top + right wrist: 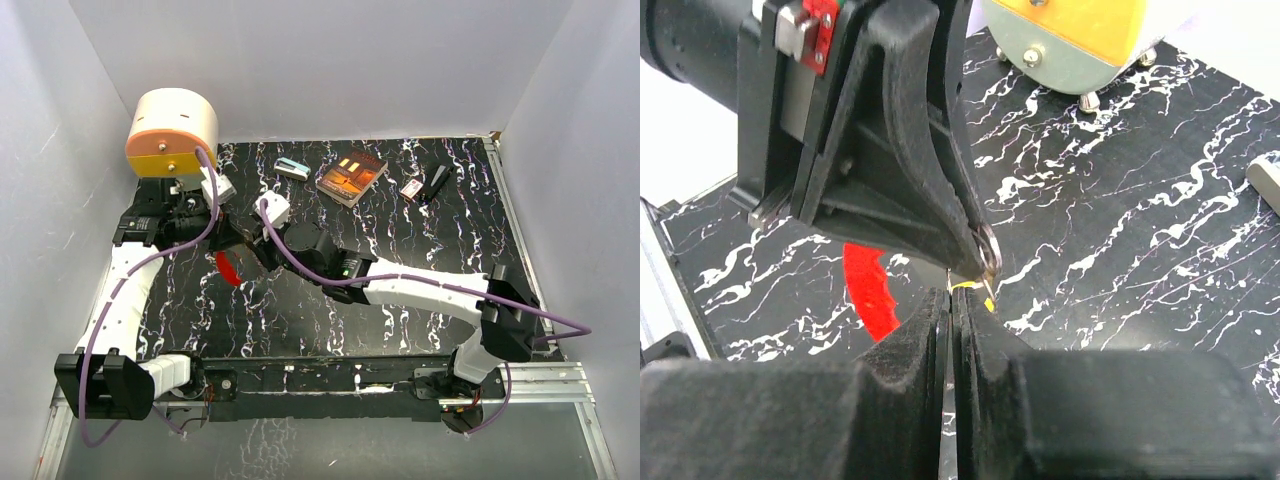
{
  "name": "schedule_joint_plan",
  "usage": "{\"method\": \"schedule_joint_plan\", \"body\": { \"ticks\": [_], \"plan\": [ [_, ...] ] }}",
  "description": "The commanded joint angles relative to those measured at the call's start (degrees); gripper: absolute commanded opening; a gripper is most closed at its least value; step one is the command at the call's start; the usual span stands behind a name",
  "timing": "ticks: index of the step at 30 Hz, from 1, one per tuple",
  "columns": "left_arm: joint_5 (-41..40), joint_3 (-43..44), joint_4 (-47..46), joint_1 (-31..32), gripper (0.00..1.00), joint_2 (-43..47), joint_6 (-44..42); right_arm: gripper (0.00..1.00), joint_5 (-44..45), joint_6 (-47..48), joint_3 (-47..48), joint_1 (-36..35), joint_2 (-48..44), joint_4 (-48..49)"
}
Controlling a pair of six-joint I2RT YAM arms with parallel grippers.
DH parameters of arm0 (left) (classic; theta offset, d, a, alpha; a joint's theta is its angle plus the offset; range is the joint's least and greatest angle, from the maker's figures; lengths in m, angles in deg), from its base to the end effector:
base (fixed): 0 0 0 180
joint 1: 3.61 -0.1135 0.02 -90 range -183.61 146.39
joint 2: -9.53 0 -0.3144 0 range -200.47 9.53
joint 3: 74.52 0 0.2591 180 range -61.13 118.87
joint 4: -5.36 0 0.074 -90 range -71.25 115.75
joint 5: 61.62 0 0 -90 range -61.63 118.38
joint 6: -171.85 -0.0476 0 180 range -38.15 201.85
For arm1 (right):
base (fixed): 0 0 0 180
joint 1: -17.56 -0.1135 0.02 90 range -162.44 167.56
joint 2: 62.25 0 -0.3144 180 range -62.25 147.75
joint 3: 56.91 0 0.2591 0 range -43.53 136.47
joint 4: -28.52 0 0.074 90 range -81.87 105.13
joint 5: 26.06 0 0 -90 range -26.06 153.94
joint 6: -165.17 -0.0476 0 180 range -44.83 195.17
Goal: Put the keys on the keyring
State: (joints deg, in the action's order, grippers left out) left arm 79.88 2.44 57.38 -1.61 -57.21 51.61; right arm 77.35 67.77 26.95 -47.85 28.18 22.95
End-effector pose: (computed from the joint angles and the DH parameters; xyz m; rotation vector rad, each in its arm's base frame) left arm 0.2266 -0.0452 0.3792 0.9843 1.8284 -0.7280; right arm 0.1754 0.3567 0.3729 -0.7329 1.6792 0.7018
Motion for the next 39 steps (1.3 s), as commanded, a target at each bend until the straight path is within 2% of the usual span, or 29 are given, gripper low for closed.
{"method": "schedule_joint_plan", "body": {
  "ticks": [1, 16, 28, 39],
  "plan": [
    [0.4, 0.0, 3.3, 0.6, 0.0, 2.5, -2.9, 0.08, 1.4, 1.9, 4.9, 0.1, 0.9, 2.9],
    [3.3, 1.4, 9.5, 1.2, 0.0, 3.2, -9.0, 0.08, 2.4, 1.3, 7.4, 1.2, 3.6, 1.0],
    [3.2, 2.1, 9.4, 1.2, 0.0, 3.0, -9.8, 0.08, 0.0, 0.5, 4.6, 1.3, 2.0, 1.3],
    [3.9, 3.1, 12.9, 1.2, 0.0, 2.8, -15.8, 0.08, -2.9, 0.1, 2.0, 1.4, 0.2, 1.5]
  ]
}}
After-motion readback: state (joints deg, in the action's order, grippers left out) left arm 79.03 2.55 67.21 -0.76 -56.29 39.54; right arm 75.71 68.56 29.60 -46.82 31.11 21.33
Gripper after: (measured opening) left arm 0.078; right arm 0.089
